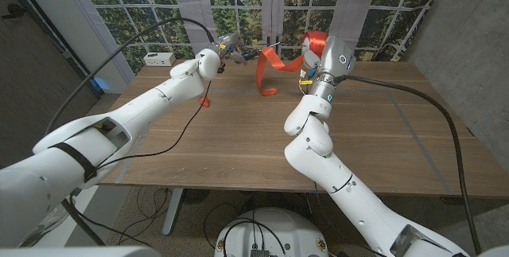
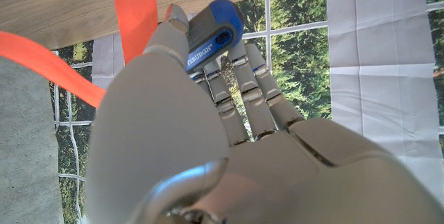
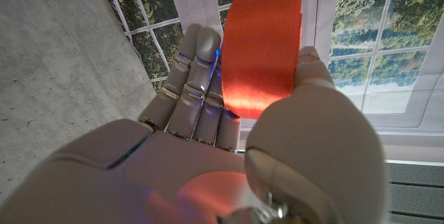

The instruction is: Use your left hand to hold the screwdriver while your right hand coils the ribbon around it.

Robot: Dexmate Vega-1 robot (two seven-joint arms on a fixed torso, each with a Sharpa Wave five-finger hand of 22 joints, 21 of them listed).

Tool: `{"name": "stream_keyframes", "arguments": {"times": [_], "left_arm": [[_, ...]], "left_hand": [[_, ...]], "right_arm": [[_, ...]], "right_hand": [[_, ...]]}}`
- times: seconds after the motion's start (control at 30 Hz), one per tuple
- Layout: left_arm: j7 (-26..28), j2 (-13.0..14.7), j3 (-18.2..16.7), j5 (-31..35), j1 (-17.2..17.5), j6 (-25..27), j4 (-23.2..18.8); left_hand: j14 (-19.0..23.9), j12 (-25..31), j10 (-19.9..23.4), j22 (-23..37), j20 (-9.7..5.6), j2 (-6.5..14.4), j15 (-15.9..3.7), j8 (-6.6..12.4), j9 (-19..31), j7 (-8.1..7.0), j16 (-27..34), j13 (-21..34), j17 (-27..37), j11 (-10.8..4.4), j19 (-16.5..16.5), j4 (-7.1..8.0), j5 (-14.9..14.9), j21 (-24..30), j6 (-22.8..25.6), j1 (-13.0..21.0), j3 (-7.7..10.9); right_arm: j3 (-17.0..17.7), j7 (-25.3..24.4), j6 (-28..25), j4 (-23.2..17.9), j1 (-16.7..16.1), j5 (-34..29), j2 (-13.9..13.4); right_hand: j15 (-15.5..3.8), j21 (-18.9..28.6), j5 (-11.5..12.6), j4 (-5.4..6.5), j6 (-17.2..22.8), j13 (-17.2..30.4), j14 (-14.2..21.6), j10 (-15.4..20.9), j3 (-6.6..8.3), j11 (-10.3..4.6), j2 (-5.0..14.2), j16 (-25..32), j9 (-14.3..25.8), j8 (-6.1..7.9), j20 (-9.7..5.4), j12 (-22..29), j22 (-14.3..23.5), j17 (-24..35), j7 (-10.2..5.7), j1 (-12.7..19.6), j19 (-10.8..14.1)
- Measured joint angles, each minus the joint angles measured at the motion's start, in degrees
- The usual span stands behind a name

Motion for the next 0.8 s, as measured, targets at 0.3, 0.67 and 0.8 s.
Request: {"name": "stream_keyframes", "arguments": {"times": [0.3, 0.67, 0.8], "left_arm": [[-0.63, -0.18, 0.14, 0.75, -0.67, 0.15, -1.13], [-1.62, 0.08, -0.13, 1.18, -0.72, 0.25, -2.99], [-1.83, 0.37, -0.4, 1.26, -0.63, 0.25, -3.83]], "left_hand": [[0.12, -0.21, 0.22, -0.23, 0.01, 0.02, 0.11, -0.54, 0.0, 0.08, -0.18, 0.01, 0.0, 0.21, 0.0, 0.01, -0.1, 0.41, 0.29, -0.02, -0.01], [0.22, -0.43, 0.62, -0.25, 0.02, 0.09, 0.19, -0.54, 0.0, -0.03, -0.24, 0.01, 0.0, 0.01, 0.0, 0.02, -0.21, 0.86, 0.44, -0.1, -0.02], [0.22, -0.44, 0.72, -0.35, 0.1, 0.13, 0.19, -0.54, 0.0, -0.04, -0.39, 0.01, 0.0, 0.12, -0.09, 0.02, -0.22, 0.86, 0.45, -0.13, -0.03]], "right_arm": [[0.15, -1.54, -0.68, 1.24, -0.9, 6.37, -0.99], [0.03, -2.71, -0.82, 5.07, -0.47, 12.94, -1.82], [-0.25, -2.96, -0.66, 6.68, 0.11, 14.9, -2.02]], "right_hand": [[-0.11, 0.45, 0.0, -0.26, 0.08, 0.0, -0.1, 0.11, -0.26, -0.11, 0.0, 0.0, 0.36, -0.26, 0.01, -0.18, 0.0, -0.27, 0.07, 0.0, -0.62], [-0.13, 0.89, -0.43, -0.45, 0.08, 0.0, -0.12, -0.01, -0.46, -0.23, -0.29, 0.0, 0.37, -0.43, 0.09, -0.47, 0.01, -0.74, 0.07, 0.29, -1.13], [-0.13, 1.28, -0.43, -0.46, 0.07, 0.0, -0.12, 0.0, -0.46, -0.23, -0.29, 0.0, 1.54, -0.83, 0.1, -0.48, 0.01, -0.63, 0.07, 0.3, -1.52]]}}
